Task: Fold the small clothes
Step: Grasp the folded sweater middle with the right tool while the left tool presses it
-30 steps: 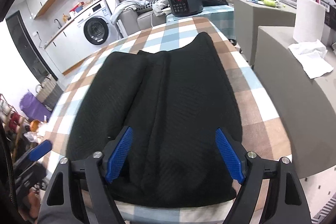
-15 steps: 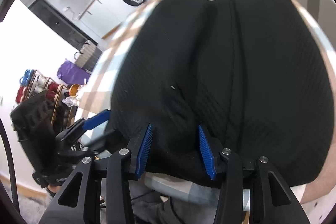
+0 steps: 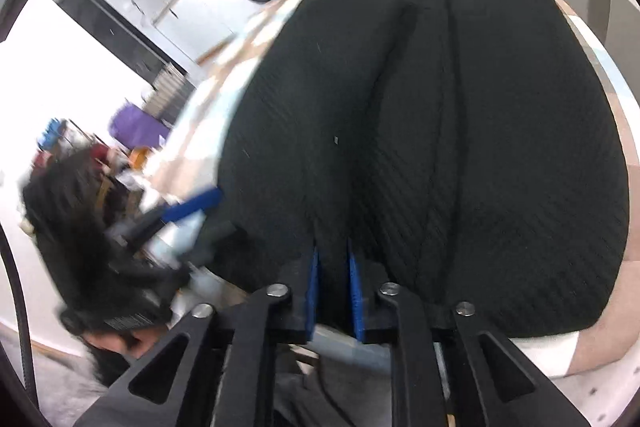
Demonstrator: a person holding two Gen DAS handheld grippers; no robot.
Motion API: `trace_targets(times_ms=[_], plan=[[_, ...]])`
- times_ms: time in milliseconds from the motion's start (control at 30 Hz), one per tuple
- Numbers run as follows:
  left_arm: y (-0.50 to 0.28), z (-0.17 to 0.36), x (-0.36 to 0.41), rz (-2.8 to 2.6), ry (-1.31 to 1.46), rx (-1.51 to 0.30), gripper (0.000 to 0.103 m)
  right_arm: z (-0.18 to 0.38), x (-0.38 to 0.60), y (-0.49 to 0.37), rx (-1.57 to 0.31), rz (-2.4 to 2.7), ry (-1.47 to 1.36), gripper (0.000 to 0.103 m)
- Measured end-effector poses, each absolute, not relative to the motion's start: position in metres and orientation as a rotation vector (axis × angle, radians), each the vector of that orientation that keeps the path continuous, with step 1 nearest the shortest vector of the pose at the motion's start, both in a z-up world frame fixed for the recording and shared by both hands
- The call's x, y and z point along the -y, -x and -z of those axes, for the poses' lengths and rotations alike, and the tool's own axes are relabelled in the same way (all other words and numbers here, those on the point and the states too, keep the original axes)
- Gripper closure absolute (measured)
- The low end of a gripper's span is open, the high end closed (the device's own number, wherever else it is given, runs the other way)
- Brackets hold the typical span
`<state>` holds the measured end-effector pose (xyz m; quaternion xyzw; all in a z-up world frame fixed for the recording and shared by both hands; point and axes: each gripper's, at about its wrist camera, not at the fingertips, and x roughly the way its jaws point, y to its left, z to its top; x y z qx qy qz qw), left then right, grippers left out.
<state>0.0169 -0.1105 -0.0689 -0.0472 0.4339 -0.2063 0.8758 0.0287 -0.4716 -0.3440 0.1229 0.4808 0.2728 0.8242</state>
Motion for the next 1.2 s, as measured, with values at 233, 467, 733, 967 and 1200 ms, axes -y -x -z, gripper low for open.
trace_targets(times_ms=[233, 467, 733, 967, 1200], plan=[[-0.013, 0.072, 0.106, 0.438, 0.080, -0.917, 0.031, 0.347, 0.479, -0.080, -0.984, -0.583, -0.460, 0.061], [-0.013, 0.071, 0.099, 0.431, 0.113, -0.930, 0.031, 0.324, 0.462, -0.106, -0.831, -0.494, -0.362, 0.093], [-0.017, 0.070, 0.085, 0.450, 0.209, -0.947, 0.031, 0.340, 0.479, -0.115, -0.965, -0.474, -0.419, 0.087], [-0.021, 0.071, 0.076, 0.419, 0.233, -0.955, 0.031, 0.342, 0.494, -0.068, -0.993, -0.572, -0.453, 0.068], [-0.029, 0.070, 0.066, 0.372, 0.255, -0.960, 0.031, 0.334, 0.496, -0.034, -0.928, -0.570, -0.359, 0.097]])
